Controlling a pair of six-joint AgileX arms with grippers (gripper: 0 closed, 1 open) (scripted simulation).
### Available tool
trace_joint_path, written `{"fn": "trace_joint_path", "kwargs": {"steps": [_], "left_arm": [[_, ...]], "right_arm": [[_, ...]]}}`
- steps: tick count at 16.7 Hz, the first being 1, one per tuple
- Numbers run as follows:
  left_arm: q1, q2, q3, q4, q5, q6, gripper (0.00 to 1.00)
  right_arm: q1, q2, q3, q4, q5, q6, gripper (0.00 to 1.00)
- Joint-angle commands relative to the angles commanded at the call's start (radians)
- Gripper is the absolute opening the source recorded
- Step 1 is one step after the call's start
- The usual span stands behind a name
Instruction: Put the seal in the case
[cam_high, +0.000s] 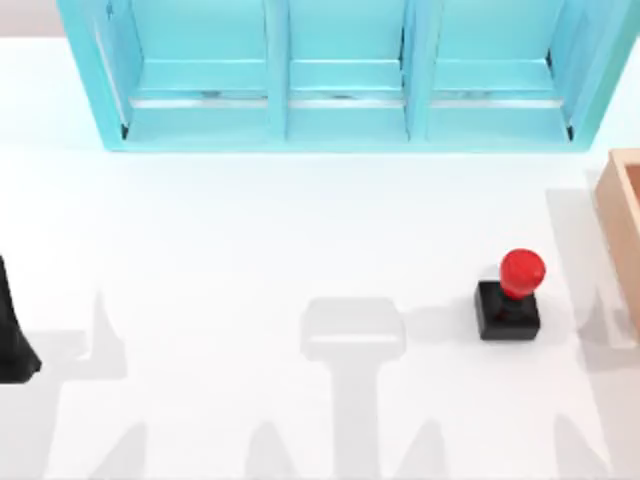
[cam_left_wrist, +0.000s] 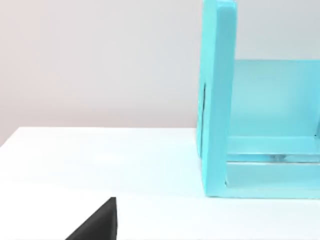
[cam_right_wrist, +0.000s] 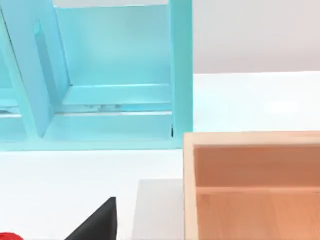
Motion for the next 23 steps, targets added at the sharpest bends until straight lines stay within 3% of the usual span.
{"fn": "trace_joint_path", "kwargs": {"steps": [15, 23], "left_arm": [[0.000, 0.000, 0.000, 0.000, 0.000, 0.000, 1.00], [0.000, 0.000, 0.000, 0.000, 0.000, 0.000, 1.00]], "right_arm": [[0.274, 1.236, 1.084, -0.854, -0.002, 0.287, 1.00], [0.369, 1.658, 1.450, -1.145, -0.002, 0.381, 1.00]]}}
